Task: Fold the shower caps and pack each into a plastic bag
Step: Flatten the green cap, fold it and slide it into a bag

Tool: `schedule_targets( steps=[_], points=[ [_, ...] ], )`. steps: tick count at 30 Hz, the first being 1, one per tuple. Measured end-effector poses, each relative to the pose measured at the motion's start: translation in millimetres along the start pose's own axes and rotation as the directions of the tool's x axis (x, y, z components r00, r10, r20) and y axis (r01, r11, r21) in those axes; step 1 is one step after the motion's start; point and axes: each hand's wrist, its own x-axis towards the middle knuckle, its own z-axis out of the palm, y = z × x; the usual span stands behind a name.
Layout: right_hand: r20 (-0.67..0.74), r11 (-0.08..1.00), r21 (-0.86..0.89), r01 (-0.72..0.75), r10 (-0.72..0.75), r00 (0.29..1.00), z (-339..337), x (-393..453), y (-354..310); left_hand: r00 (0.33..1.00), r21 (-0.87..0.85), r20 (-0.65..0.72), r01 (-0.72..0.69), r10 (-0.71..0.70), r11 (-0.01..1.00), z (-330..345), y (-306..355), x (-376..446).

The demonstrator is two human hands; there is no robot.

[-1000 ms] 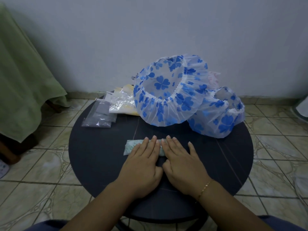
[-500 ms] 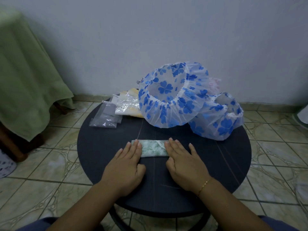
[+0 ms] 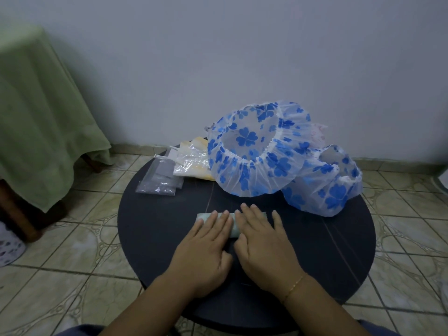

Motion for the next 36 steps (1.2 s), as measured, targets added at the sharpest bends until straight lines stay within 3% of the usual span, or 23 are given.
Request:
schedule_targets(
  steps=[3,9,13,16,20,23,27,29,31,33,36],
  points=[
    [0.063,0.999,0.019,0.043,-0.044,0.997,8.2,5.0,-4.7,0.999,-0.017,0.033,0.006,-0.005,1.0,-0.4,-0.8,1.0],
    [0.158,0.999,0.012,-0.038,0.036,0.987,4.0,3.0,13.0,0.998,-0.059,0.066,0.013,-0.01,0.998,-1.9,-3.6,0.1],
    [0.063,0.993,0.08,-0.084,0.079,0.995,0.3,0.0,17.8,0.998,-0.094,0.055,0.04,-0.035,0.995,-2.0,-4.6,2.5],
    [-0.107,0.991,0.111,-0.079,0.09,0.99,-3.1,0.8,18.9,0.995,-0.081,0.016,0.1,-0.099,0.992,-2.0,-6.3,4.7],
    [-0.005,0.938,0.291,-0.186,0.196,0.981,-2.4,5.5,17.6,0.946,-0.055,-0.082,0.311,-0.315,0.949,-1.9,-2.3,3.9],
    [0.058,0.915,0.313,-0.254,0.248,0.967,0.6,7.4,11.2,0.875,-0.14,-0.124,0.452,-0.468,0.881,-6.4,1.1,-0.1],
    [0.074,0.87,0.411,-0.272,0.266,0.961,4.3,7.6,3.3,0.902,-0.23,-0.06,0.405,-0.428,0.885,-10.7,5.7,-3.7],
    [0.064,0.853,0.459,-0.249,0.247,0.967,7.1,8.2,-0.6,0.903,-0.36,-0.062,0.377,-0.425,0.853,-13.2,6.6,-5.0],
    [0.047,0.799,0.558,-0.225,0.241,0.97,10.4,8.7,-6.7,0.865,-0.637,-0.042,0.362,-0.5,0.68,-20.5,7.6,-6.2],
    [0.042,0.695,0.688,-0.21,0.251,0.967,11.7,8.8,-14.8,0.839,-0.855,0.059,0.322,-0.541,0.406,-28.7,10.2,-9.0],
    [0.113,0.386,0.901,-0.199,0.236,0.965,5.8,11.3,-28.3,0.815,-0.955,0.127,0.253,-0.566,0.151,-35.8,6.7,-11.6]
  ],
)
